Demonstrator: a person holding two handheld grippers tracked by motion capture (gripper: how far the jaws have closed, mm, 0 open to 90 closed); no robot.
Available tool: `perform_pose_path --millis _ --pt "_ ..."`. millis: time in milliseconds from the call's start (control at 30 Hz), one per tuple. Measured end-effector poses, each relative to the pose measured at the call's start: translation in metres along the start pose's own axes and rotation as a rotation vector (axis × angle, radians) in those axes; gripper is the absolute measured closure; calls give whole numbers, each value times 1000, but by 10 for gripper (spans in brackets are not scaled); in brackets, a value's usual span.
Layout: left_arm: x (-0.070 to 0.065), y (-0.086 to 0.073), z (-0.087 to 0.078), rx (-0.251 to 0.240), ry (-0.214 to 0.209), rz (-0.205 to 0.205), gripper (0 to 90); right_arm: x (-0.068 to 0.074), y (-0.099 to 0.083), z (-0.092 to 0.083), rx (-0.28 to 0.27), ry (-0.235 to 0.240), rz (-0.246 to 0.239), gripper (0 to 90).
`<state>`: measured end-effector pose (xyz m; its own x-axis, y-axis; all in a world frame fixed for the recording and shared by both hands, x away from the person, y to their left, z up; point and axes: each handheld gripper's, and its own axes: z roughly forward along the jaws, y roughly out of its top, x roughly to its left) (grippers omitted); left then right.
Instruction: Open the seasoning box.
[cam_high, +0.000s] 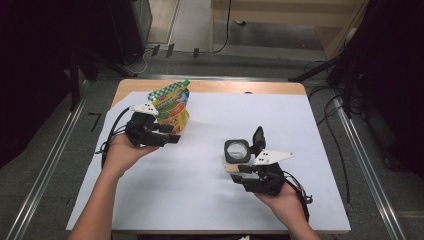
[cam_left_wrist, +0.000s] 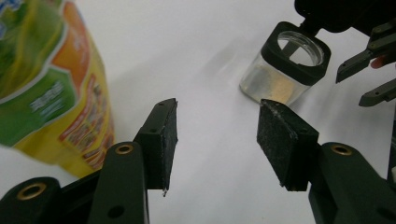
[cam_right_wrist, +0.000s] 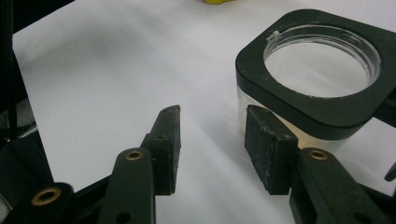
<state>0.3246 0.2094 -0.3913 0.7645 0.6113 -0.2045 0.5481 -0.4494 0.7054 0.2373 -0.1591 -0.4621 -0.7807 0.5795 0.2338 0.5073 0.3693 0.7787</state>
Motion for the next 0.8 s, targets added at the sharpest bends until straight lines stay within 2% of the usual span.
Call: perform_pose_path --millis 367,400,567,700,800 --pt "20 -11 -20 -12 53 -57 484 2 1 6 11 12 -13 571" --pt "22 -12 -21 -10 73 -66 484 2 1 6 15 12 -14 571" --pt "37 -15 -24 -17 111 -100 484 3 1 8 18 13 -15 571" --pt "50 -10 -20 -31 145 -113 463 4 1 9 25 15 -14 572" --pt "58 -6 -16 -61 125 -132 457 4 1 10 27 14 -16 571"
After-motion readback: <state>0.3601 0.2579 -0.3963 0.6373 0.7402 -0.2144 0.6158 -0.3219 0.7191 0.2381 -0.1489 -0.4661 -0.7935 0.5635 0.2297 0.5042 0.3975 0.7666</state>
